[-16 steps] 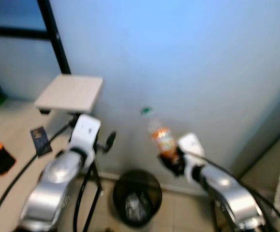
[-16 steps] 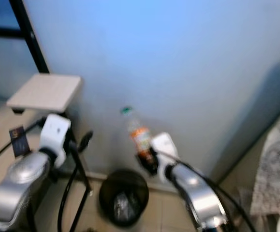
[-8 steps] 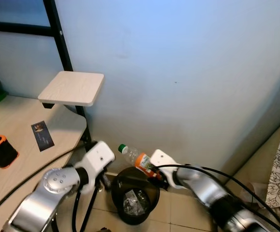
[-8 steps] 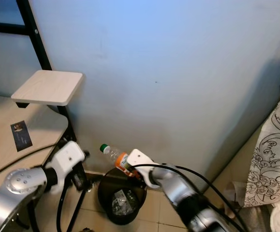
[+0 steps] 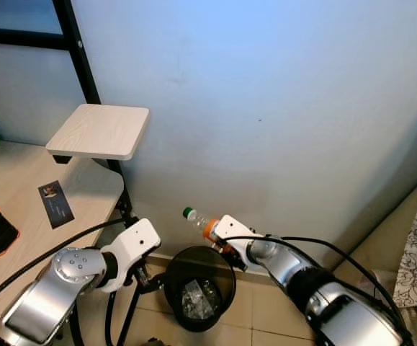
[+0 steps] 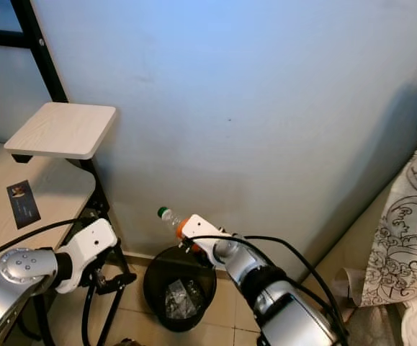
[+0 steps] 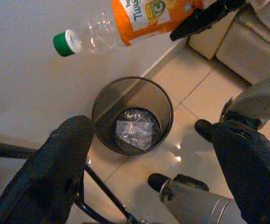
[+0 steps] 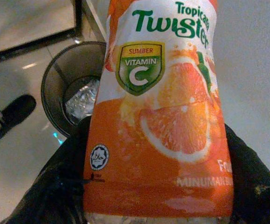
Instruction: Clean up the room
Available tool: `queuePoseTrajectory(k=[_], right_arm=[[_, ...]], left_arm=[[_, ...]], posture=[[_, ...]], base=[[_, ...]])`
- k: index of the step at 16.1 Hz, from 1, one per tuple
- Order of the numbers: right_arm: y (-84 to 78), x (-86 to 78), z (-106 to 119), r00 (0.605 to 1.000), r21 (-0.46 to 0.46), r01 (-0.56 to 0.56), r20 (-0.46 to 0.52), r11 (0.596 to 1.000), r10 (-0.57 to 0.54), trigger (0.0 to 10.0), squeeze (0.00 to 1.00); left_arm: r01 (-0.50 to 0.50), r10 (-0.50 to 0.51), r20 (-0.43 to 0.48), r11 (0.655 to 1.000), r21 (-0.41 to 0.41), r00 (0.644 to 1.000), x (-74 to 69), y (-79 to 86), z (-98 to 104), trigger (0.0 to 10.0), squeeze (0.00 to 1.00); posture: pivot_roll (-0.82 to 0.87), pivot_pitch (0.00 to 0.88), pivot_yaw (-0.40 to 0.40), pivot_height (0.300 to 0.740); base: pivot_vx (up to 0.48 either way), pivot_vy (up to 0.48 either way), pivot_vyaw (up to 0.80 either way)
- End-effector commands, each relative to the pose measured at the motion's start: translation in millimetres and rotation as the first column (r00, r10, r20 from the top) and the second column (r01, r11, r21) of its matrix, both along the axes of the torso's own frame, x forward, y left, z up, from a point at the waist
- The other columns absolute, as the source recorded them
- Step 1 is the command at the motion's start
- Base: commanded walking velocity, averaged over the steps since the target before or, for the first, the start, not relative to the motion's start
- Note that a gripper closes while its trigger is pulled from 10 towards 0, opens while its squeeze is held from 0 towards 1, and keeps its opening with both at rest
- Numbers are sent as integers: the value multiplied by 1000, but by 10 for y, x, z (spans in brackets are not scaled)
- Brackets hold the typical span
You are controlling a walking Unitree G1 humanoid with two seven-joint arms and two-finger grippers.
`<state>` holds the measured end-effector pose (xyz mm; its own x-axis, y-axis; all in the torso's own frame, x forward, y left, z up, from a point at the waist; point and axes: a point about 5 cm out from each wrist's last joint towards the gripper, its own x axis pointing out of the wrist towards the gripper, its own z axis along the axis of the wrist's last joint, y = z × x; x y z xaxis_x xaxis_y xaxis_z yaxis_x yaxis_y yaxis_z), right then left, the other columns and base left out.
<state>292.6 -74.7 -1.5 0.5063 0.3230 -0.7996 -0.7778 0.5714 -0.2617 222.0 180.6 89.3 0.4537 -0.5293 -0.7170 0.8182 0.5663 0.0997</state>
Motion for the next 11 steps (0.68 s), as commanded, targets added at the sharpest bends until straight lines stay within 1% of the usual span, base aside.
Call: queuePoseTrajectory(k=[1,4,5,6,7,10,11], right_arm=[[-9,22,7,1000,-7,8,7,1000,-8,10000,0],[7,-2,-19,1000,-7,-7,-23,1000,7,10000,0],[10,-7,-24,999,3,3,-33,1000,-2,10000,463],[16,-11,-29,999,11,13,-42,1000,-12,10000,529],[31,-21,-37,999,17,12,-48,1000,-12,10000,1000],[55,-57,-68,998,30,16,-63,999,-14,10000,1000],[72,-73,-77,997,54,29,-78,998,-25,10000,1000]], left_arm=[[16,-16,3,999,27,1000,15,32,8,10000,0],[27,-27,-4,999,23,1000,14,23,11,10000,0],[30,-30,-5,999,22,1000,12,19,15,10000,0],[32,-32,-8,999,18,999,8,17,18,10000,0],[31,-30,-9,999,23,999,3,35,8,10000,0],[20,-20,-15,1000,18,1000,-16,40,2,10000,0],[19,-19,-15,1000,13,1000,-15,33,8,10000,0]], posture=[[-34,0,6,740],[-34,0,10,740],[-32,0,7,740],[-32,0,9,740],[-35,0,10,740],[-30,0,7,740],[-25,0,7,740]], base=[[0,0,0],[0,0,0],[0,0,0],[0,0,0],[0,0,0],[0,0,0],[0,0,0]])
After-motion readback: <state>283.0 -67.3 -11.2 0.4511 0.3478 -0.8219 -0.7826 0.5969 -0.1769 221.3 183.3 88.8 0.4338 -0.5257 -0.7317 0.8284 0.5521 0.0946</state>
